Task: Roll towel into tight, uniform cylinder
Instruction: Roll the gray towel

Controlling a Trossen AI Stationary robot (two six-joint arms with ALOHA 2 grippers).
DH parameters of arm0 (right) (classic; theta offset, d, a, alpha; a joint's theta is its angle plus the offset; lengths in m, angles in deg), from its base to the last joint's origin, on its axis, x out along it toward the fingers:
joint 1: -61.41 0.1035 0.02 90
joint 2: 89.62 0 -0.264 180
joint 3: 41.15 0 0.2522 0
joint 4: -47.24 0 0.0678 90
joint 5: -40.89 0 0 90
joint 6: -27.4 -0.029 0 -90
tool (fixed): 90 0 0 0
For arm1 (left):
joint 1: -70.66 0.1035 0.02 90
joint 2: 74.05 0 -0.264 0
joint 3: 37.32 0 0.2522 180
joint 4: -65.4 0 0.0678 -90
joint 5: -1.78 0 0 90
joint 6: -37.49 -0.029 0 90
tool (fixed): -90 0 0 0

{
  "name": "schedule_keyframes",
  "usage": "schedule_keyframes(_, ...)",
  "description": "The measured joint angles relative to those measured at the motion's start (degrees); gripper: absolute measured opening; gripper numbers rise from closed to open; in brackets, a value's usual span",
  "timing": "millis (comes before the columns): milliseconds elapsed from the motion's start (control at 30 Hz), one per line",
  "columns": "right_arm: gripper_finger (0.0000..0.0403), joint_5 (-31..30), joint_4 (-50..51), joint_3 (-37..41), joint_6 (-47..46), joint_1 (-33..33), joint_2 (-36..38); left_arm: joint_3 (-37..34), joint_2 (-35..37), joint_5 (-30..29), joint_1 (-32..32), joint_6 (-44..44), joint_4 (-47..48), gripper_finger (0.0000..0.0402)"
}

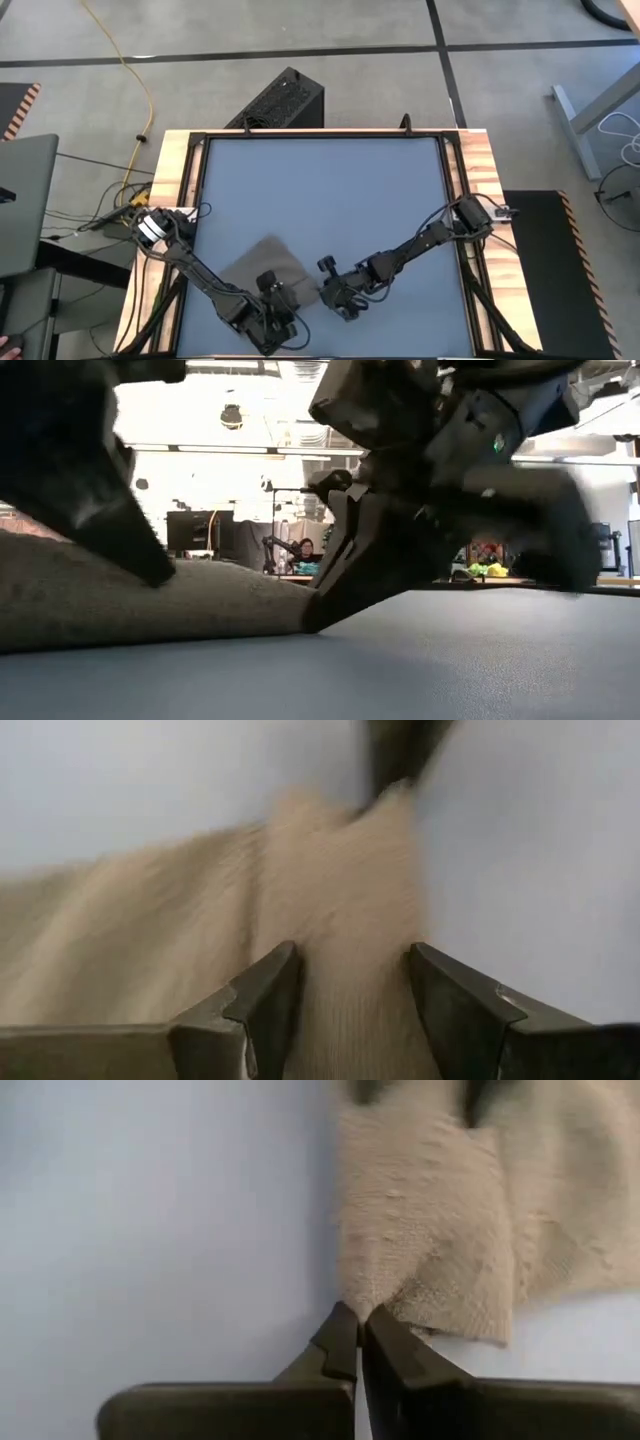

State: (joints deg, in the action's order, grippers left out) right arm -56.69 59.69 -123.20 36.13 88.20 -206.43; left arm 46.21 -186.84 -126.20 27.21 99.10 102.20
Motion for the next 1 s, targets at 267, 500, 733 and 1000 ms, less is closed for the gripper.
schedule_keyframes(267, 0.0019, 12.1, -1.1, 0.1, -4.8, -0.7, 3.7, -8.6, 0.2, -0.5, -3.1, 6.0, -19.5, 0.0182)
schedule_keyframes(500, 0.0019, 19.3, -2.0, -2.2, -13.5, -3.6, 3.8, -10.0, 0.2, 5.9, -3.8, 9.6, -22.9, 0.0182)
schedule_keyframes(733, 0.0019, 22.9, -2.5, -2.8, -27.9, -7.3, 1.5, -10.0, 0.3, 10.6, -3.7, 11.1, -23.3, 0.0182)
schedule_keyframes(1000, 0.0018, 30.6, -8.4, -4.6, -32.5, -10.1, -6.0, -10.0, 0.6, 13.7, -3.8, 9.0, -24.2, 0.0182)
